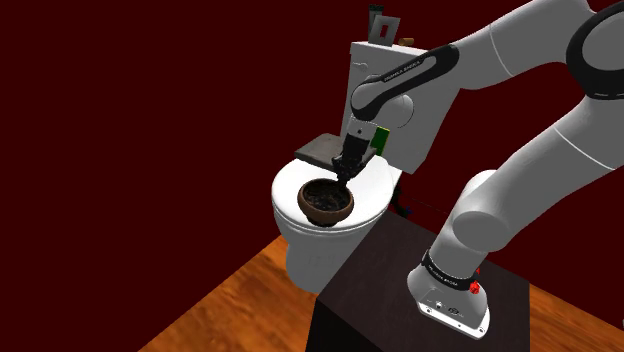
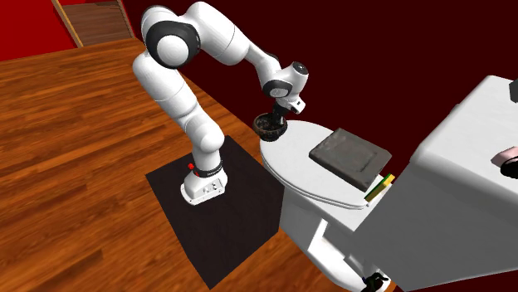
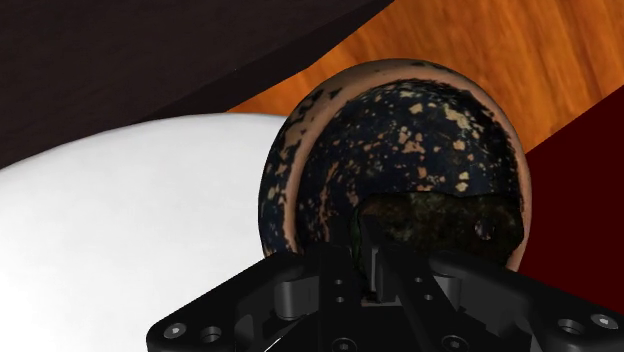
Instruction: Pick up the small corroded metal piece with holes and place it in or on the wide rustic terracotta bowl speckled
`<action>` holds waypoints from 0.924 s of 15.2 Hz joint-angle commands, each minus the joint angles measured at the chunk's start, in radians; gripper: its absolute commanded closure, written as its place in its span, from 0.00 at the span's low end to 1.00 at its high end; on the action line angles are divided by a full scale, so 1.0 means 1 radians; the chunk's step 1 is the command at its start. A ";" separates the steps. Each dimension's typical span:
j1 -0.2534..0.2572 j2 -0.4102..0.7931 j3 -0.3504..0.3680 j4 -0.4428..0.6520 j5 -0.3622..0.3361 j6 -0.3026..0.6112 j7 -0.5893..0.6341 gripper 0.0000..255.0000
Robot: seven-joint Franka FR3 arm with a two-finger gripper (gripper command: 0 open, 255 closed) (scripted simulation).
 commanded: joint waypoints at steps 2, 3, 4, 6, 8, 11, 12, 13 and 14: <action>0.000 0.000 0.000 0.000 0.000 0.000 0.000 0.00; 0.000 0.000 0.000 0.000 0.000 0.000 0.000 0.00; 0.000 0.000 0.000 0.000 0.000 0.000 0.000 0.00; 0.000 0.000 0.000 0.000 0.000 0.000 0.000 0.00; -0.019 -0.038 -0.006 0.038 -0.032 -0.076 0.017 0.00; -0.033 -0.066 -0.012 0.077 -0.055 -0.143 0.029 0.00; -0.033 -0.066 -0.012 0.077 -0.055 -0.143 0.029 0.00; -0.033 -0.066 -0.012 0.077 -0.055 -0.143 0.029 0.00; -0.033 -0.066 -0.012 0.077 -0.055 -0.143 0.029 0.00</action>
